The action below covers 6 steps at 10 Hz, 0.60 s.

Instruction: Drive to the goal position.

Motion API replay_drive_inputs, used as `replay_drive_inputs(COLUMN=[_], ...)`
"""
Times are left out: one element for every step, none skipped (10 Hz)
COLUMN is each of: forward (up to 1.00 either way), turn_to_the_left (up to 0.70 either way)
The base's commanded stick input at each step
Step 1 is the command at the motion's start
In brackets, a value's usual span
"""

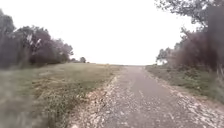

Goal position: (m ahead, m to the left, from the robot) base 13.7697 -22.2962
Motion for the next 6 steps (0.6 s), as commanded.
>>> replay_drive_inputs(forward=[0.7,0.7,0.7,0.7,0.7,0.7], turn_to_the_left=[-0.14,-0.14,-0.14,-0.14,-0.14,-0.14])
